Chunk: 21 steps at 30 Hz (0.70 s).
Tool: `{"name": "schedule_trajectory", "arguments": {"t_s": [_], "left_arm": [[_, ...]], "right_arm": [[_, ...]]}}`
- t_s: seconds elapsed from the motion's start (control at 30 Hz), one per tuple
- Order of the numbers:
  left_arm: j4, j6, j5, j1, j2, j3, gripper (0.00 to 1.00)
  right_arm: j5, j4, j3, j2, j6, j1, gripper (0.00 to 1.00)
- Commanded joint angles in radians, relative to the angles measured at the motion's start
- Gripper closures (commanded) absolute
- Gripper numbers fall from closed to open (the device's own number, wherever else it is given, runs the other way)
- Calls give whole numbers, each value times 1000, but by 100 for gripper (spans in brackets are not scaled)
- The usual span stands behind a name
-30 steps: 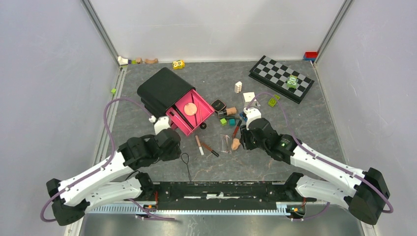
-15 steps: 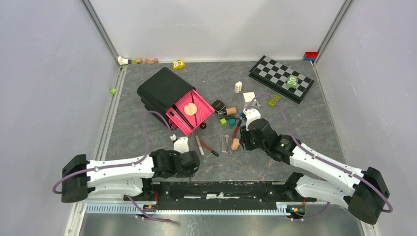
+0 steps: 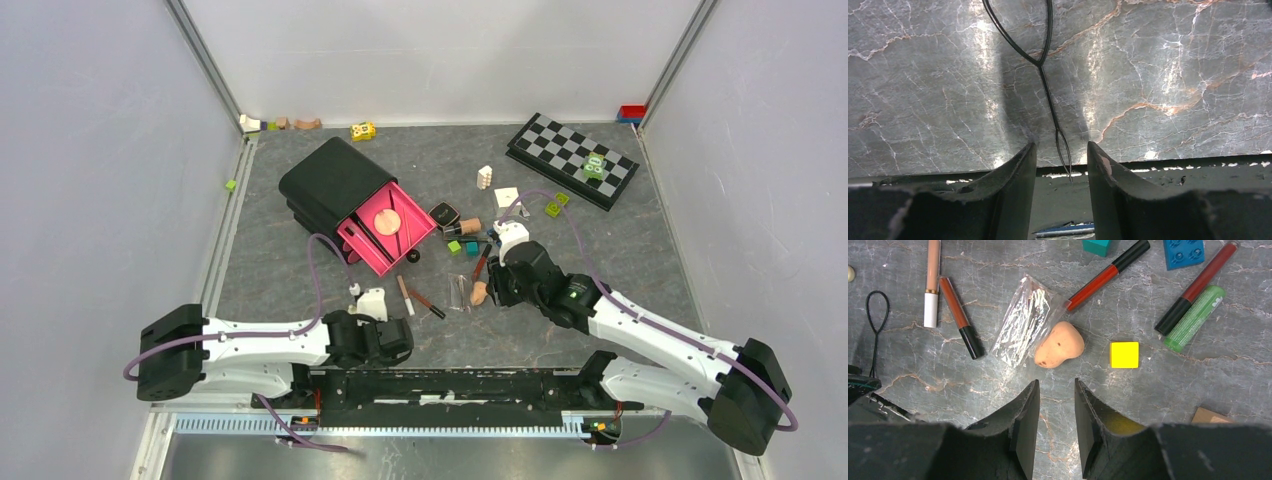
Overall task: Organize the makeup
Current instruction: Pick up the makeup tool from the center of the board.
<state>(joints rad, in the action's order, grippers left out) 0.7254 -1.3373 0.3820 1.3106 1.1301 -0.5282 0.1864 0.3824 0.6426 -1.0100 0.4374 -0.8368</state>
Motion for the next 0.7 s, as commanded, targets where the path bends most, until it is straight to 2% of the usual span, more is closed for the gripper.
{"name": "schedule_trajectory", "arguments": {"t_s": [0.0,0.53,0.67], "left_arm": [[-11,-59,-15,11,5,35,53],[28,-10,-51,21,160,-16,73],[32,-15,-55,21,174,-14,83]], "right_arm": [[-12,-32,0,-6,5,1,62],[-8,-25,-2,1,11,0,62],[-7,-26,-3,0,15,1,62]]}}
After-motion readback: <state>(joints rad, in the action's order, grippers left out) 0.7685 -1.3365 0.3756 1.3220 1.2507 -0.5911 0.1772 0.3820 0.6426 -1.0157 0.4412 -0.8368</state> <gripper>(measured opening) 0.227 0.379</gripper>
